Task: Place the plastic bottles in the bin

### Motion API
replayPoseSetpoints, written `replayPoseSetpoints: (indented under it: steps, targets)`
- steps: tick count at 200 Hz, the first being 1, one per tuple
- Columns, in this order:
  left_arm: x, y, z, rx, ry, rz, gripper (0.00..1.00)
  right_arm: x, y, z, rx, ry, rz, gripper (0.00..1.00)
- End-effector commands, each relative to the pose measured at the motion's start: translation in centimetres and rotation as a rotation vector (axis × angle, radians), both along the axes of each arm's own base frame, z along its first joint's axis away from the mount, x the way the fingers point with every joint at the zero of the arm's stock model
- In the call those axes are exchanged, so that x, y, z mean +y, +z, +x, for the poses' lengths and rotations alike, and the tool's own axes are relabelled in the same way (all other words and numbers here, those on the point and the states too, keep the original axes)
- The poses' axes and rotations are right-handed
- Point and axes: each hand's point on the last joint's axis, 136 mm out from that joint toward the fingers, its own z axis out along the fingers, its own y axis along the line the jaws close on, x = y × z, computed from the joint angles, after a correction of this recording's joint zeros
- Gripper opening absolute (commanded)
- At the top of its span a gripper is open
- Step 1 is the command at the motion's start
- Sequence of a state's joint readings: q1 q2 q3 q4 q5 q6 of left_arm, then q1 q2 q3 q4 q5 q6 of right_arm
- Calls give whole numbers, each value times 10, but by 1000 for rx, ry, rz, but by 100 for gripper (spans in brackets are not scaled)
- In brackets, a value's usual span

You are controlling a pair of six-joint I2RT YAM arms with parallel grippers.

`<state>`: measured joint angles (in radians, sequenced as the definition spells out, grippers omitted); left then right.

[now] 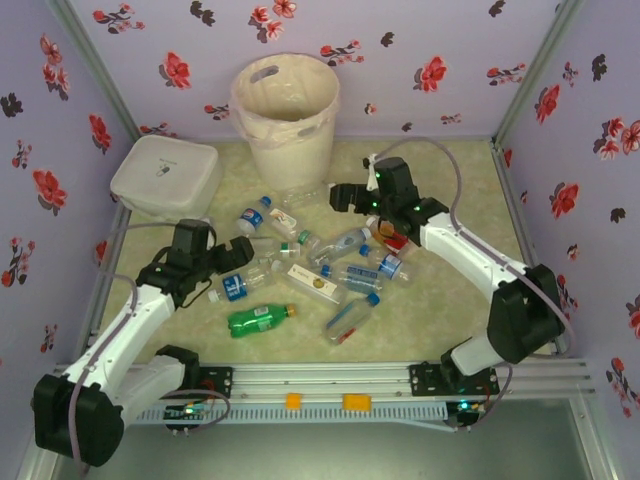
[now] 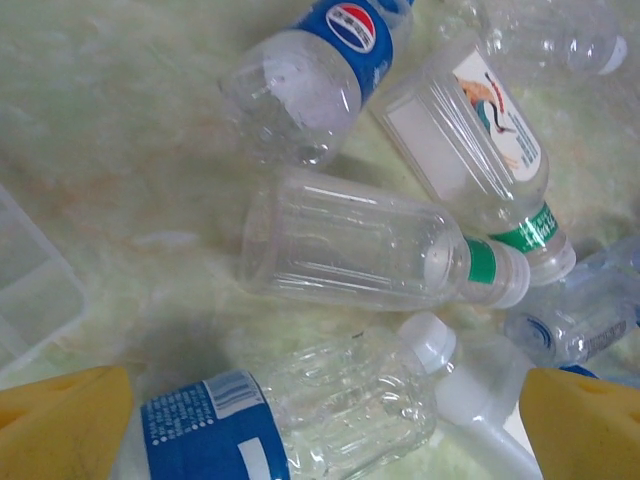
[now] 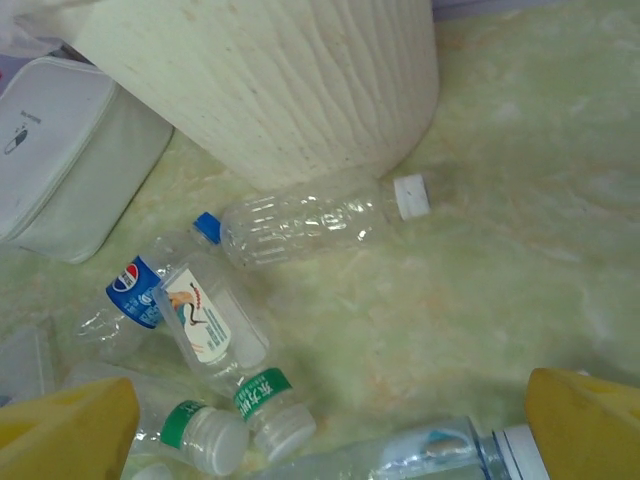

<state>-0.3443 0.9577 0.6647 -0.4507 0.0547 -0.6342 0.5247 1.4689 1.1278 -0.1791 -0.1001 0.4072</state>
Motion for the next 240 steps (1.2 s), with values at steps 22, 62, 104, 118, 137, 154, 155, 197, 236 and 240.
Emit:
replayPoseSetpoints:
  steps: [22,62,104,118,137,154,155,197,236,240]
  targets:
    - [-19,-33,-26,147,-115,39,100,-16,21,-5,-79,-87,41,100]
    - [-19,-50,-38,209,-150,115,100,-25,23,-7,-109,-121,36,100]
    - [-20,-64,-59,301,-205,173,100,-24,21,-5,-108,-129,48,100]
    - [-20,-64,-65,315,-215,190,100,-25,21,-4,-110,-136,52,100]
    - [-17,-63,-69,324,-206,209,100,-25,20,-2,-117,-145,58,100]
    - [-15,-64,-72,335,-197,215,100,-25,19,-1,-117,-148,58,100]
    - [-15,-64,-72,336,-195,215,100,-25,20,-1,-118,-148,59,100]
    - [-2,-70,-69,358,-174,319,100,-25,18,0,-114,-149,53,100]
    - [-5,-72,-70,397,-201,357,100,-25,23,1,-129,-156,63,100]
    - [-5,-72,-70,397,-205,359,100,-25,24,1,-134,-157,65,100]
